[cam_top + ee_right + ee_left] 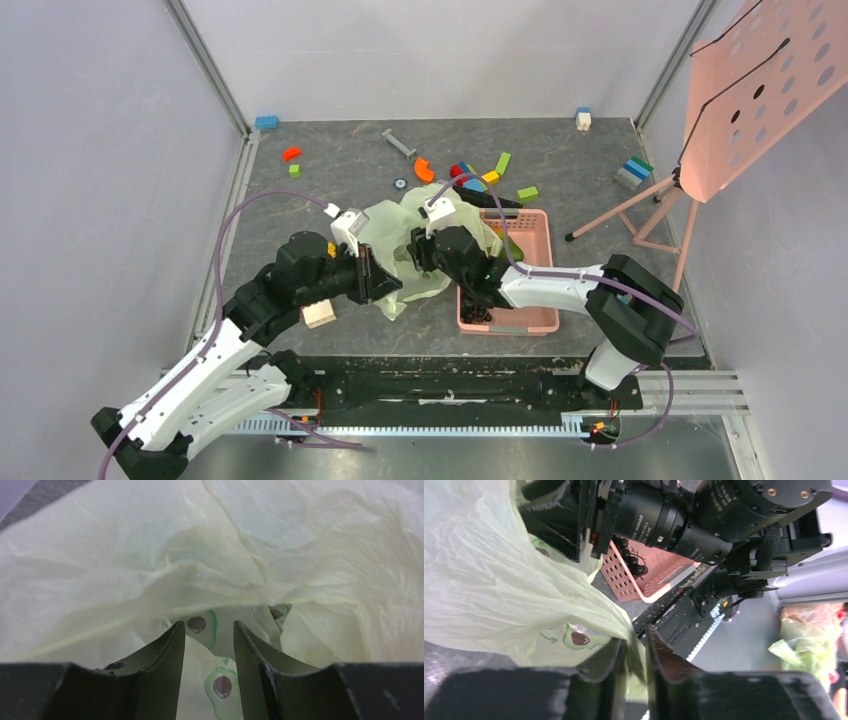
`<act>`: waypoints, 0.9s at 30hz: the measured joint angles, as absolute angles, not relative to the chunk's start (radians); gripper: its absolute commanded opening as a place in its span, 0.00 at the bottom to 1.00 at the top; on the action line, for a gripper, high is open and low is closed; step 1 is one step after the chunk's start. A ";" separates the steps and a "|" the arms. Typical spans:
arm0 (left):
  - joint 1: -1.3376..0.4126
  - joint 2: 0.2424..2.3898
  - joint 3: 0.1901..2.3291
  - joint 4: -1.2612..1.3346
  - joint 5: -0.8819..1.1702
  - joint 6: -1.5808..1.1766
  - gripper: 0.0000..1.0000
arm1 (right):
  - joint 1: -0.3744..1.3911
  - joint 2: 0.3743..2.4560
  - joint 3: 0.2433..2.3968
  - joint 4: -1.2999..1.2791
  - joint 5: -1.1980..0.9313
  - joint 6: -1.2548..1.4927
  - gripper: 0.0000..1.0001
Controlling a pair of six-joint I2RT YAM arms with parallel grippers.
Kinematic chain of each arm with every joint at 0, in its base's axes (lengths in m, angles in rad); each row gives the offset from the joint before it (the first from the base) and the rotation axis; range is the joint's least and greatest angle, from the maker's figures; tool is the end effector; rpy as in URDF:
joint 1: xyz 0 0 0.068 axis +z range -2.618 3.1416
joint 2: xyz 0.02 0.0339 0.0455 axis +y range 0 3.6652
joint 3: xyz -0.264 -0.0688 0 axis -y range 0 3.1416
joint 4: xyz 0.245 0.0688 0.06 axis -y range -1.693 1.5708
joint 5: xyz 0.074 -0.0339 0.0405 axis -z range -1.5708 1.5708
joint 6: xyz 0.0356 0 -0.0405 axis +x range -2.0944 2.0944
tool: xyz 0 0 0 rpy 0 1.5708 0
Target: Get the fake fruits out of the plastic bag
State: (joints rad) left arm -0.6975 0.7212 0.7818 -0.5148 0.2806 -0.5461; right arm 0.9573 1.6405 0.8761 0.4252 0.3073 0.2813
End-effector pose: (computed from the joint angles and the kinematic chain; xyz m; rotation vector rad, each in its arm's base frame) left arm 0.1162 -0.1103 0.3151 0.3546 2.1471 -1.0375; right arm 0.2152 0.2870 0.2147 -0.4381 1.8809 0.5464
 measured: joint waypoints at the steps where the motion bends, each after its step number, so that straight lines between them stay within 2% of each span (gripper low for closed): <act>1: -0.698 0.721 0.794 -0.524 0.276 -0.544 0.53 | 0.957 1.635 0.864 0.421 0.308 0.283 0.43; 3: -0.698 0.722 0.821 -0.554 0.237 -0.534 0.75 | 0.957 1.631 0.852 0.411 0.309 0.285 0.44; 5: -0.698 0.730 0.859 -0.599 0.177 -0.517 0.89 | 0.957 1.631 0.852 0.403 0.308 0.287 0.44; 11: -0.698 0.792 1.007 -0.710 0.039 -0.466 0.98 | 0.957 1.631 0.852 0.402 0.304 0.289 0.45; 15: -0.680 0.817 1.096 -0.753 -0.053 -0.451 0.96 | 0.957 1.631 0.852 0.402 0.304 0.295 0.48; 19: -0.593 0.834 1.119 -0.743 -0.093 -0.454 0.85 | 0.956 1.633 0.853 0.401 0.302 0.304 0.52; 23: -0.419 0.887 1.061 -0.628 -0.075 -0.481 0.74 | 0.945 1.655 0.869 0.401 0.292 0.319 0.53; 27: -0.348 0.987 0.955 -0.477 -0.069 -0.516 0.70 | 0.932 1.684 0.891 0.401 0.264 0.330 0.54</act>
State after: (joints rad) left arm -0.3477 0.9874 0.9550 -0.4774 -0.0692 -0.5159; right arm 0.9321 1.6836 0.8906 0.4007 0.2642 0.3302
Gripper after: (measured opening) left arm 0.729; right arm 0.532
